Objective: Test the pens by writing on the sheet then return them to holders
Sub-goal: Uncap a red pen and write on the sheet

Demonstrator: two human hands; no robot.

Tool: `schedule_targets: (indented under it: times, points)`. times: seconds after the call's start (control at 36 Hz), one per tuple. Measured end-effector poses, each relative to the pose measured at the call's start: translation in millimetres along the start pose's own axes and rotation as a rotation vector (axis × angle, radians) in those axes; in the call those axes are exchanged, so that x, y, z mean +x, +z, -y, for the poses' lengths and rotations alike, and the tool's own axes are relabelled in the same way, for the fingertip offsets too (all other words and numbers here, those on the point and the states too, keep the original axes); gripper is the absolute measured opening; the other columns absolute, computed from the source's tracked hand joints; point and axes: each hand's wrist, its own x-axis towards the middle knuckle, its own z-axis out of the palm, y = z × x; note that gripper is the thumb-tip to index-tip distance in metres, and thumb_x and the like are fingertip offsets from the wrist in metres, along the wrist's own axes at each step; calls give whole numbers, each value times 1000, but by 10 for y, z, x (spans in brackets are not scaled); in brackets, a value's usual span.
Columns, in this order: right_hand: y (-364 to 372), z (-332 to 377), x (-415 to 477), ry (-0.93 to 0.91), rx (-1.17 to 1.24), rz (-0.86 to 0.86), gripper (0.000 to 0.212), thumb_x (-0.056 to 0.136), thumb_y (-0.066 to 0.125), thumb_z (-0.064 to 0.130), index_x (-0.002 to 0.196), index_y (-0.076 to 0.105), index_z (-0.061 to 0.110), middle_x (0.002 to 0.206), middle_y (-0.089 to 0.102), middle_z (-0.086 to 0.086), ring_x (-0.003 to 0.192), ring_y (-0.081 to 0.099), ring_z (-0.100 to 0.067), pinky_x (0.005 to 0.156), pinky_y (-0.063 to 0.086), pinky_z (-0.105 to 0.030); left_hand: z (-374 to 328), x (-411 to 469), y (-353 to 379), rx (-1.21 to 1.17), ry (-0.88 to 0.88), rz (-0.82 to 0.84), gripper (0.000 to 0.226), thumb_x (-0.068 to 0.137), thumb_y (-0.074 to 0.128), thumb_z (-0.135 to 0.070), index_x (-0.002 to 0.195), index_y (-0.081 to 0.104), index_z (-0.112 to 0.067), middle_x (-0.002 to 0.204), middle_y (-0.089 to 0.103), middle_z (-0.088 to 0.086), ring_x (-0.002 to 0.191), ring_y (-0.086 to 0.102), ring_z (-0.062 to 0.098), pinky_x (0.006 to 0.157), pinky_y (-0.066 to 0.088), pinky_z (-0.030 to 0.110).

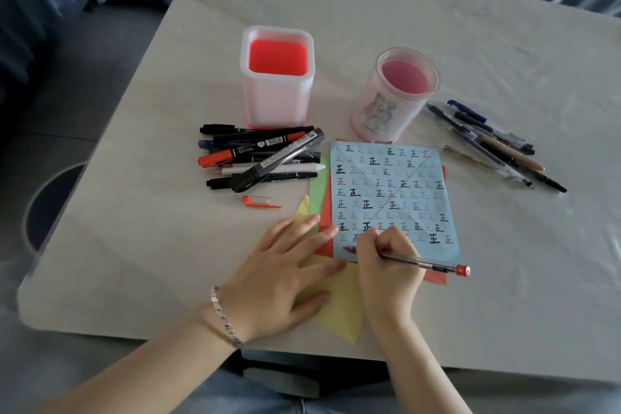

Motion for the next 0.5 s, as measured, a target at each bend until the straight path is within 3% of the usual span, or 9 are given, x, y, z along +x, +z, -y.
schedule_targets:
  times: [0.39, 0.5]
  points:
    - [14, -12, 3, -47, -28, -7, 52, 79, 60, 0, 47, 25, 21, 40, 38, 9, 41, 34, -3, 44, 27, -11, -4, -3, -7, -5, -5, -5, 39, 86, 46, -48, 118, 61, -33, 142, 43, 2, 135, 30, 26, 110, 18, 42]
    - [10, 1, 8, -31, -22, -35, 53, 78, 57, -8, 47, 24, 19, 37, 30, 5, 40, 33, -3, 44, 27, -11, -1, 1, -9, -8, -6, -4, 39, 86, 45, -48, 118, 61, -33, 142, 44, 2, 135, 29, 26, 110, 17, 42]
